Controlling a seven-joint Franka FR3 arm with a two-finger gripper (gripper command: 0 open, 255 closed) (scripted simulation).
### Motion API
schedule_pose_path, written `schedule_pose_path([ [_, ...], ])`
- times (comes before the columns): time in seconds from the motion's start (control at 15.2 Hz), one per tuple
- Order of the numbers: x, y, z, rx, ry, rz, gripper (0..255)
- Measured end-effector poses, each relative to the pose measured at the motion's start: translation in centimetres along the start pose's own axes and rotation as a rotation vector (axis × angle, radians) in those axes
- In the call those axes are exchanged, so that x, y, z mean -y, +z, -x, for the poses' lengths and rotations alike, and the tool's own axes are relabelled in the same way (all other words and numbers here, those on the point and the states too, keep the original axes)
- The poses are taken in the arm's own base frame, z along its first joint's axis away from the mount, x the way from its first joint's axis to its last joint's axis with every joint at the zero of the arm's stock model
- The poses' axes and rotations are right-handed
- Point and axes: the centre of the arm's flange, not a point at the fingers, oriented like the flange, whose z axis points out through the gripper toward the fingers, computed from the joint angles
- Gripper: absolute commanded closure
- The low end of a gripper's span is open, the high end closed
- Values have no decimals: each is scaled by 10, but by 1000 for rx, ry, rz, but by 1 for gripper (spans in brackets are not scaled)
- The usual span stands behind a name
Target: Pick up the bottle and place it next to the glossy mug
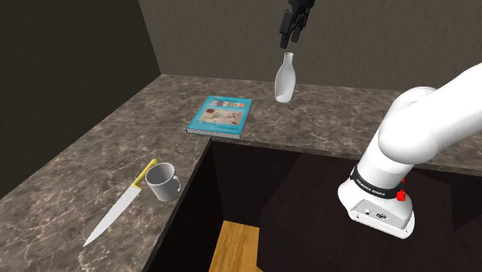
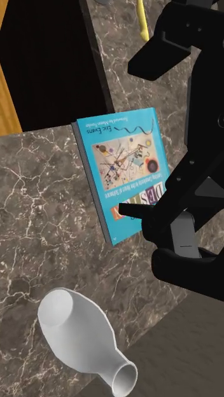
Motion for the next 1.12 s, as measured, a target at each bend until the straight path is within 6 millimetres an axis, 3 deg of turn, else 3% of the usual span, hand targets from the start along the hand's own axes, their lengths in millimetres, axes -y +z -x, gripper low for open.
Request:
schedule_pose_path([
  [1.12, -198, 89, -57, 69, -22, 24, 0],
])
